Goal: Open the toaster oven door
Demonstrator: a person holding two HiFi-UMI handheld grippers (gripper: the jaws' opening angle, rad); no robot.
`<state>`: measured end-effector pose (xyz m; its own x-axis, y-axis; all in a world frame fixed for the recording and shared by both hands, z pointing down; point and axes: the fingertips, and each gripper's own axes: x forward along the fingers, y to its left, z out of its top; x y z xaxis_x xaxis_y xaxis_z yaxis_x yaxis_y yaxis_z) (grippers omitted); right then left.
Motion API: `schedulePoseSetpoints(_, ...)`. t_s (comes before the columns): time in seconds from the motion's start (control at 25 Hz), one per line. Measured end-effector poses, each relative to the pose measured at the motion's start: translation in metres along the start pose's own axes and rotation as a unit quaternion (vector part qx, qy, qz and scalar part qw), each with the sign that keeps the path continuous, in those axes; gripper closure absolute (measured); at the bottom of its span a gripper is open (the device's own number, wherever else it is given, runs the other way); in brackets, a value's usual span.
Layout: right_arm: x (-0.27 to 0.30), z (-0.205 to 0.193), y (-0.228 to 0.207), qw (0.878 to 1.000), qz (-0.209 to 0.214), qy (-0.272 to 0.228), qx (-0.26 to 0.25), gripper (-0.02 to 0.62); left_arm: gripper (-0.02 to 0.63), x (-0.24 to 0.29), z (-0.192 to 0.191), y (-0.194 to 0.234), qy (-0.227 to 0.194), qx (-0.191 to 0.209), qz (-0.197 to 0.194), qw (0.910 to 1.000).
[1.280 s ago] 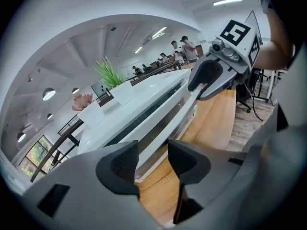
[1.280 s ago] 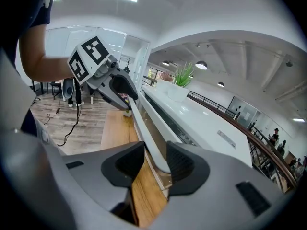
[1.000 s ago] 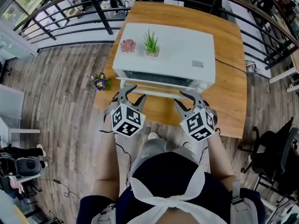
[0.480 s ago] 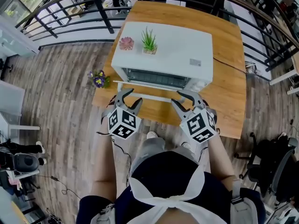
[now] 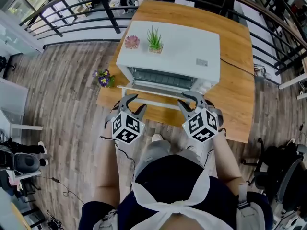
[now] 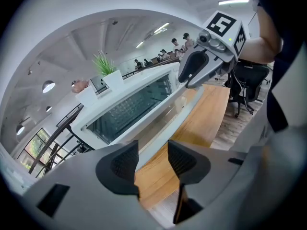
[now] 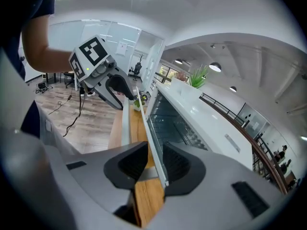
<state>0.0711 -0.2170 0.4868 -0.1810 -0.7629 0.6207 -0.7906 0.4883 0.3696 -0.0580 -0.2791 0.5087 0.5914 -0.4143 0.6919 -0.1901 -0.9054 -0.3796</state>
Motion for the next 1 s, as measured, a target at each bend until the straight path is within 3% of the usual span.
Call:
schedulePoseSetpoints(0.28, 0.0, -0.005, 0.017, 1.0, 0.022, 0.002, 0.006, 0.527, 0.407, -0.002, -0.011, -0.01, 0.006, -0.002, 0.009, 0.9999)
schedulePoseSetpoints(1.0, 0.002, -0.022, 0.058, 0.996, 0.086, 0.015, -0.005, 0.538, 0.407, 0.003, -0.044, -0.04, 0.056, -0.017, 0.008, 0.9983)
